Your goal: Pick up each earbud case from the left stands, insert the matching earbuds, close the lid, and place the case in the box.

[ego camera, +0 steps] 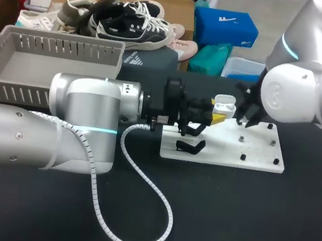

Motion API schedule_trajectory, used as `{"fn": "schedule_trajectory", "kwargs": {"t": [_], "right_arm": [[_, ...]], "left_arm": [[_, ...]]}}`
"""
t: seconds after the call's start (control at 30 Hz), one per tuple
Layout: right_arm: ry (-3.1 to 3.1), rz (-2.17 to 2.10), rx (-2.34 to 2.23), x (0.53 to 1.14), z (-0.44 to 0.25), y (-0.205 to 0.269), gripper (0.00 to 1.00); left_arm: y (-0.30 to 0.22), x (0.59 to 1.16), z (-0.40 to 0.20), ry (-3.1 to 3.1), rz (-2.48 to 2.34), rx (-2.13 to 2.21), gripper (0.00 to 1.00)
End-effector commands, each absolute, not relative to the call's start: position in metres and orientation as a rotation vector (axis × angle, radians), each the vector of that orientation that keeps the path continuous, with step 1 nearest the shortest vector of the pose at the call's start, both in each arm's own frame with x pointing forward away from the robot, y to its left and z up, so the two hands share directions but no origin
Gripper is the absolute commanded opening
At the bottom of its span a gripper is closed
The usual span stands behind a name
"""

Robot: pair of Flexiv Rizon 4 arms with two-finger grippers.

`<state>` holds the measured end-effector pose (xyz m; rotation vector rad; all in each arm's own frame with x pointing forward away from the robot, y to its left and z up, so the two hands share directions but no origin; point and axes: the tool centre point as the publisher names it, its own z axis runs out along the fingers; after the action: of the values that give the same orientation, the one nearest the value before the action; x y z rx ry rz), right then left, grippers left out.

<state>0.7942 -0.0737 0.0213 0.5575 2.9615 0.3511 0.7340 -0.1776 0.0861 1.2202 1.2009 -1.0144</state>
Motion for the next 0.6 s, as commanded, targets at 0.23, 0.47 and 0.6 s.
{"fn": "schedule_trajectory", "kwargs": {"t": [0.23,0.47,0.6], "right_arm": [[2.968,0.350,0.558,0.7956,0.0208,-0.0722,0.08],[2.967,0.352,0.554,0.7951,0.0227,-0.0712,0.00],[2.957,0.361,0.551,0.7938,0.0289,-0.0724,0.00]], "left_arm": [[-0.1776,0.7330,0.0858,1.201,-1.011,1.218,0.00],[-0.1776,0.7330,0.0858,1.201,-1.011,1.218,0.00],[-0.1776,0.7330,0.0858,1.201,-1.011,1.218,0.00]]}}
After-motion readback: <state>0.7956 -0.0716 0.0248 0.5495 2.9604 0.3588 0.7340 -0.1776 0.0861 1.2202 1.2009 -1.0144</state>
